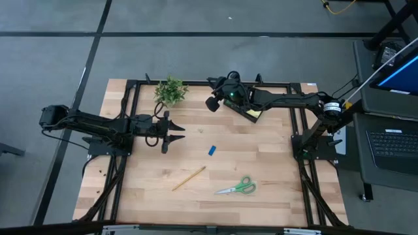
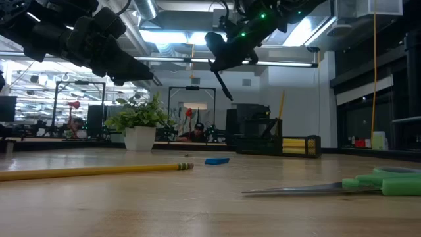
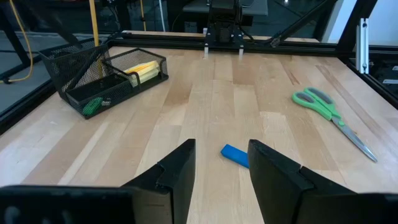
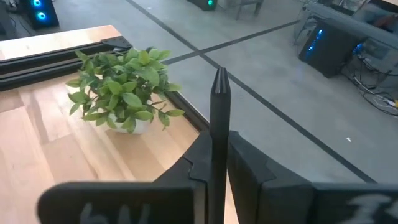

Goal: Pick and place office supplies into organizer
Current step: Put the black pen into the black desk organizer

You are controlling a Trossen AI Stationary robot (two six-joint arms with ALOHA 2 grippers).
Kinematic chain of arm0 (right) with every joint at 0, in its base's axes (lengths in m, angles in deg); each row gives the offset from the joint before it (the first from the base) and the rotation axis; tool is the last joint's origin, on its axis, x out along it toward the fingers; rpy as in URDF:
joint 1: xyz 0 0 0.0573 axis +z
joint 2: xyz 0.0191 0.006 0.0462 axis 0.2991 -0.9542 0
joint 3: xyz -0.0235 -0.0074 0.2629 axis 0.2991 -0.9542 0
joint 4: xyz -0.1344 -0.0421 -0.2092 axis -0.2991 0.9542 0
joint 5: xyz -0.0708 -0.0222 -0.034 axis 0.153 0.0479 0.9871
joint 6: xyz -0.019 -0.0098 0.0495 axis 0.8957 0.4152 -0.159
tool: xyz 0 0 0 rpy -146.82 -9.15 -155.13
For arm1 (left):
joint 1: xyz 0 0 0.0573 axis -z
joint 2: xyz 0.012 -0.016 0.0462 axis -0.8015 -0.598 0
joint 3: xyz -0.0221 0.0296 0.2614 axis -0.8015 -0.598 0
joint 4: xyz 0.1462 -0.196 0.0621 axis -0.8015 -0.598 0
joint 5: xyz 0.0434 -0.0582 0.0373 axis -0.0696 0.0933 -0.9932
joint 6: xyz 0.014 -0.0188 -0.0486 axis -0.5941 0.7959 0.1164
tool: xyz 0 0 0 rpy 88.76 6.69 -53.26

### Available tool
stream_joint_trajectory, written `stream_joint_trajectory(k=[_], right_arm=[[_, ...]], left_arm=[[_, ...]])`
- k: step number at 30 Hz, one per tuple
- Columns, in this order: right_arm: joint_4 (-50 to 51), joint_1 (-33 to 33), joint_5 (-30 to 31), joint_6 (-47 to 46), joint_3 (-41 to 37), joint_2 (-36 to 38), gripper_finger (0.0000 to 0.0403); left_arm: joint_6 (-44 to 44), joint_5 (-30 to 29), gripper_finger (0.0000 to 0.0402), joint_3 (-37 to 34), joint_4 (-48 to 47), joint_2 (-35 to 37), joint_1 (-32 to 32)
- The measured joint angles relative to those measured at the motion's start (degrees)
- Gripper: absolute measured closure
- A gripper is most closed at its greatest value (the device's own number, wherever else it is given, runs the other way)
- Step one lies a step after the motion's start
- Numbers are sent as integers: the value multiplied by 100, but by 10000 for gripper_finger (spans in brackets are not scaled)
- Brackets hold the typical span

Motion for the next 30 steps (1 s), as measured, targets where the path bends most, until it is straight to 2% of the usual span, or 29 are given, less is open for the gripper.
stream_joint_trajectory(k=[10, 19, 23, 30], right_arm=[[178, -114, 2, -62, -2, 51, 374], [1601, -138, 415, -457, -128, 1044, 375], [955, -122, 422, -599, -1049, 1704, 375], [-1309, -122, 412, -379, -2842, 2791, 374]], left_arm=[[0, -2, 261, 0, 0, 0, -1], [-1, -9, 261, 0, -44, 0, -1], [-1, -18, 261, 0, -30, 0, -1], [15, -28, 261, 0, 2, 0, 1]])
